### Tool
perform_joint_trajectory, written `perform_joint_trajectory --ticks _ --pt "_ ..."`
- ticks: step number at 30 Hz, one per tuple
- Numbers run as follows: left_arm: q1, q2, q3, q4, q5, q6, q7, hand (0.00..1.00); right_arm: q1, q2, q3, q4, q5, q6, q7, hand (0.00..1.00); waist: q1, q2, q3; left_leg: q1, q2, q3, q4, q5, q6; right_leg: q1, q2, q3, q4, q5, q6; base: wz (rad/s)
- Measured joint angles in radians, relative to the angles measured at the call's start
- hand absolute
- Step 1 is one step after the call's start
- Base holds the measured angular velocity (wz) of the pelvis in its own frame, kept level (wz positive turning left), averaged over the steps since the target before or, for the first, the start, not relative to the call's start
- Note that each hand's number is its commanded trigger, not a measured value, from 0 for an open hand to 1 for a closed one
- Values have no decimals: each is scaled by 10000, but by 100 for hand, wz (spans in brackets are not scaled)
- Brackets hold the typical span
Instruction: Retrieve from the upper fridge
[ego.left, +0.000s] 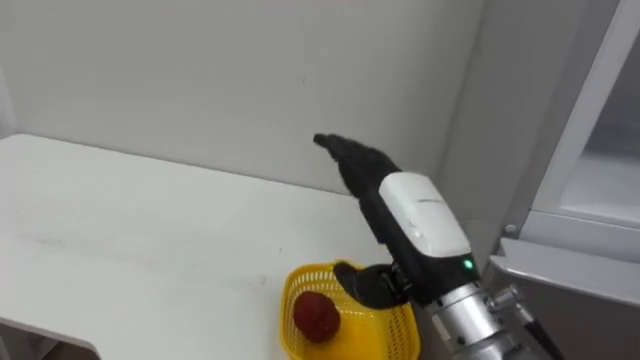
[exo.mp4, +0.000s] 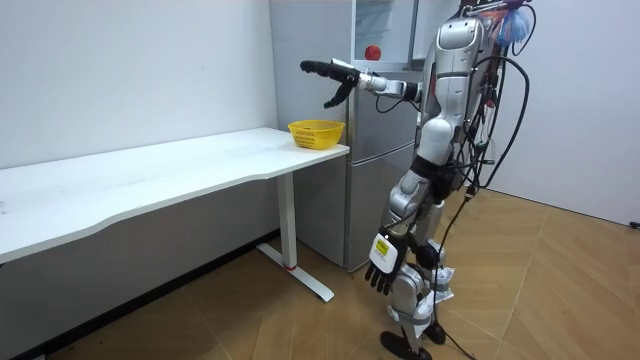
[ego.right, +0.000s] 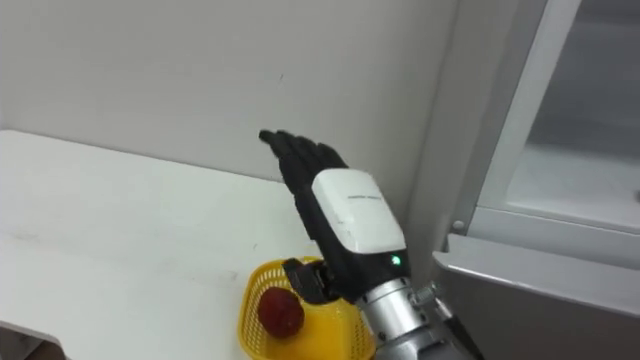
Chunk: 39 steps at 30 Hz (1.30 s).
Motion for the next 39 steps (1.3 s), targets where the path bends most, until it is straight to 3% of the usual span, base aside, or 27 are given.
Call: perform_joint_trajectory --ticks 1,4,10,13,18,23,27,31,34,39 --pt "34 -2 -9 4 1 -24 69 0 -2 3 -167 -203 148 -70 -231 0 -120 51 -50 15 0 10 0 0 0 12 1 10 -1 0 0 0" --pt "131 12 4 -11 32 -35 217 0 -22 2 -527 -577 333 -80 -819 0 -251 159 -85 168 -1 24 -86 4 1 109 11 75 1 1 1 -5" --pt "274 1 35 -15 19 -36 346 0 -19 -34 -1452 -1604 763 -91 -1770 0 -676 58 -145 255 1 49 -165 51 -27 111 35 183 11 2 -2 -3" --pt "356 5 32 59 -47 -41 407 0 -17 -43 -1816 -1990 745 -150 -2508 0 -822 32 -135 373 -1 52 -208 50 -27 212 35 188 8 2 -1 -1" --pt "353 -27 55 337 -38 -71 534 0 -10 -101 -2663 -2066 791 -729 -3250 0 -1042 5 -114 503 -4 60 -231 49 -25 321 27 190 4 1 0 0" --pt "390 -35 282 365 -47 -70 537 0 0 -167 -3560 -2053 843 -921 -3889 0 -1218 40 -92 495 -3 60 -223 50 -26 302 28 193 7 1 0 0" --pt "398 -89 579 369 -24 -67 543 0 -3 -528 -4384 -1833 886 -979 -4234 0 -1381 39 -81 495 5 108 -236 50 -26 282 29 196 10 0 2 0" --pt "448 -88 943 370 13 -23 538 0 -2 -804 -5067 -1127 1118 -693 -4529 0 -1518 -62 -67 484 21 190 -244 50 -26 262 33 222 10 -1 3 -1" --pt "475 -79 991 359 13 17 529 0 -1 -809 -5128 -1005 1442 -406 -4574 0 -1586 -113 -98 427 20 195 -233 50 -26 208 35 242 1 -2 5 -1" --pt "514 -38 1004 326 31 17 536 0 -12 -889 -5183 -530 1972 -262 -4667 0 -1509 -223 -118 431 31 277 -212 54 -30 179 58 334 -6 -4 5 -3"
